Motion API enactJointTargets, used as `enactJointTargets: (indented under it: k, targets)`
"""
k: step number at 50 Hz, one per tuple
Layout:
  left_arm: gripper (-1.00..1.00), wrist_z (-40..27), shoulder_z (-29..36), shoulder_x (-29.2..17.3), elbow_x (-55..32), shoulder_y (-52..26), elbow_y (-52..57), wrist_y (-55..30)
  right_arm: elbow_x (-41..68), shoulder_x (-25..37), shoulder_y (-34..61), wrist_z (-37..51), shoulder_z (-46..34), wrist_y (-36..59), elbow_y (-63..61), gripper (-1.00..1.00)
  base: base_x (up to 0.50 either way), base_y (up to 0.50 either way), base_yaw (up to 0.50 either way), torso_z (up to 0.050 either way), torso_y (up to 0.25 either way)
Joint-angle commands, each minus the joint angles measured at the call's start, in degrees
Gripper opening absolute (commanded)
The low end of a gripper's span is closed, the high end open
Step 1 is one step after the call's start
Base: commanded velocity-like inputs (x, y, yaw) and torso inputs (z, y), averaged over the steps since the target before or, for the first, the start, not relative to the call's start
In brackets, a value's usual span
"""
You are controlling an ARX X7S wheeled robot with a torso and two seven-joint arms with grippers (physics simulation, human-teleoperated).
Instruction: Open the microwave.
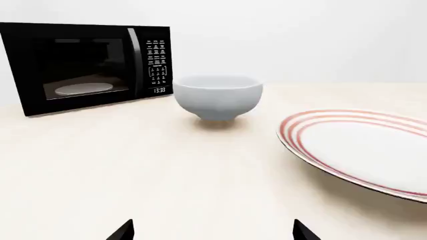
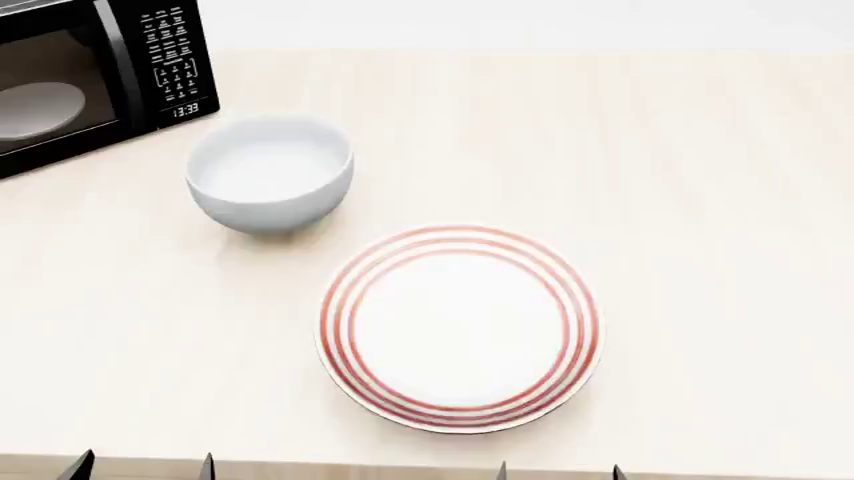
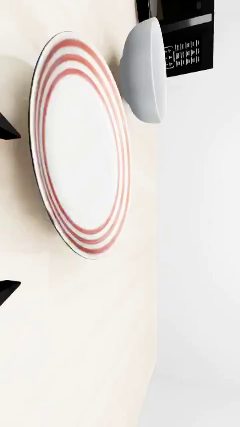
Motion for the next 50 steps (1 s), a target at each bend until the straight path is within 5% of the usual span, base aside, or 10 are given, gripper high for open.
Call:
enactJointTargets:
  k: [1, 10, 50]
  targets:
    - [1.00, -1.0, 1.1, -0.9, -0.9, 0.0, 0.0, 0.0, 1.7, 0.8, 0.1, 1.2, -0.5, 0.5, -0.2, 1.00, 0.00, 0.00, 0.00, 0.000, 0.000]
    - [1.00, -2.9, 3.0, -2.5, -2.3, 0.0, 0.2, 0.1, 2.6, 2.5, 0.1, 3.2, -2.8, -0.4, 0.0, 1.00, 0.00, 0.04, 0.00, 0.000, 0.000]
    - [1.00, -6.5, 6.6, -5.5, -5.2, 0.3, 0.4, 0.5, 5.8, 5.7, 0.1, 6.1, -6.7, -0.8, -0.3, 1.00, 0.02, 0.43, 0.00, 0.000, 0.000]
